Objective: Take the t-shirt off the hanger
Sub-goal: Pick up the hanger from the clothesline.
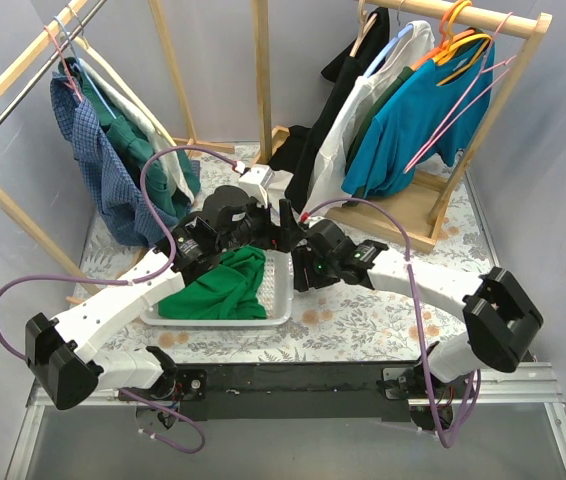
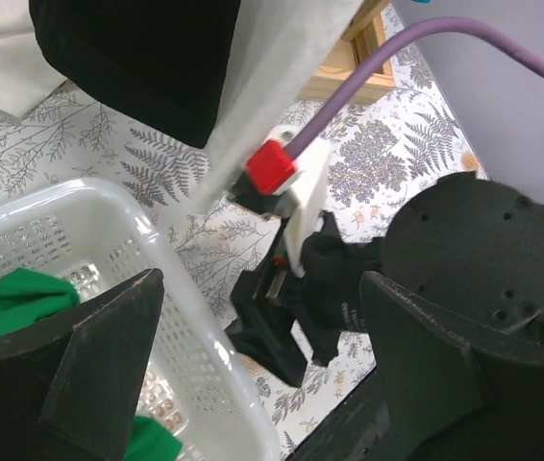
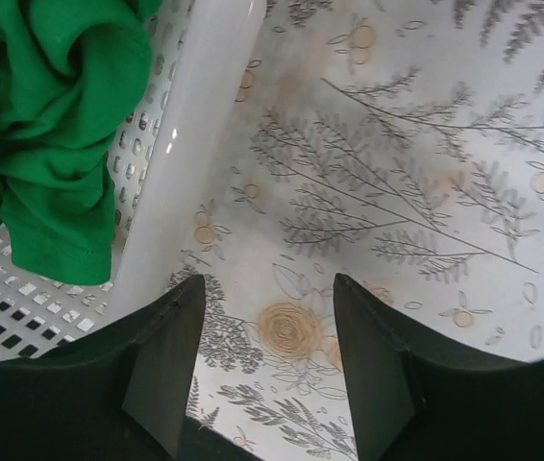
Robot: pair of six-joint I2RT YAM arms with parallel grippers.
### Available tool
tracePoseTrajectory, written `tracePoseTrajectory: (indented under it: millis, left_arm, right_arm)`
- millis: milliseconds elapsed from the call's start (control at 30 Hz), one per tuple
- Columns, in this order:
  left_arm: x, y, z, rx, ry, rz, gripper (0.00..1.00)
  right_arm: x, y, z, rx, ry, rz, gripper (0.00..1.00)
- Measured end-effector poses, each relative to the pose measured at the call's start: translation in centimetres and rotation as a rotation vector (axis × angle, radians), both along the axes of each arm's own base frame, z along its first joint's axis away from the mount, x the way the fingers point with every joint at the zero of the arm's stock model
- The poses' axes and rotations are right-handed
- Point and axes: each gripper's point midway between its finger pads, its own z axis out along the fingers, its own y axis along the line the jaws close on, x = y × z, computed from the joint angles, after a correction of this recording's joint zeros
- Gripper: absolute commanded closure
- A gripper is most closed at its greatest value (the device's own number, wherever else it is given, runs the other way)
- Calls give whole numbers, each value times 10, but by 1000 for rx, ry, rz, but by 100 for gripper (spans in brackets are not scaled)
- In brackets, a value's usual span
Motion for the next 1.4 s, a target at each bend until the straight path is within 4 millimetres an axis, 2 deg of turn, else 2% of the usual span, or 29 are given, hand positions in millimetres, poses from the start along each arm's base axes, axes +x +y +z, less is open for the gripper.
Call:
tracePoseTrajectory:
  millis: [200,367,500,667,700,833,967,1067,1100,1133,1233,1300,1400]
  left_arm:
    - [8,10,-3,34,-18,45,16]
    - [6,14,0,40,-27,46,14]
    - [0,12,7,23,-39,28,11]
    - [-4,15,17,8,-63,23,3]
    - [-5,16,19,6,-67,23,2]
    - [-6,17,19,15,-75,17,2]
    - [-6,18,16,31,-72,13,2]
    - [-6,18,11,46,-62,11,2]
    - [-5,17,9,51,-57,10,2]
    - [-4,16,8,55,-52,10,2]
    - [-2,9,6,58,-39,-7,2]
    - [-2,7,6,56,-34,-14,2]
    - [-3,4,9,44,-29,-25,2]
  right_arm:
    - [-7,29,3,21,24,70,36]
    - [-8,32,8,22,7,46,36]
    - [0,19,20,3,-44,-26,31]
    - [4,-15,58,-21,-157,-115,21]
    - [4,-23,68,-23,-182,-129,15]
    - [2,-53,118,-14,-292,-166,10]
    - [3,-80,187,33,-431,-204,10]
    - [7,-99,247,78,-555,-252,14]
    - [10,-110,281,99,-629,-284,16]
    - [11,-112,289,108,-646,-293,17]
    - [20,-131,346,107,-785,-355,23]
    - [27,-140,376,106,-867,-398,30]
    - [41,-152,415,94,-973,-463,33]
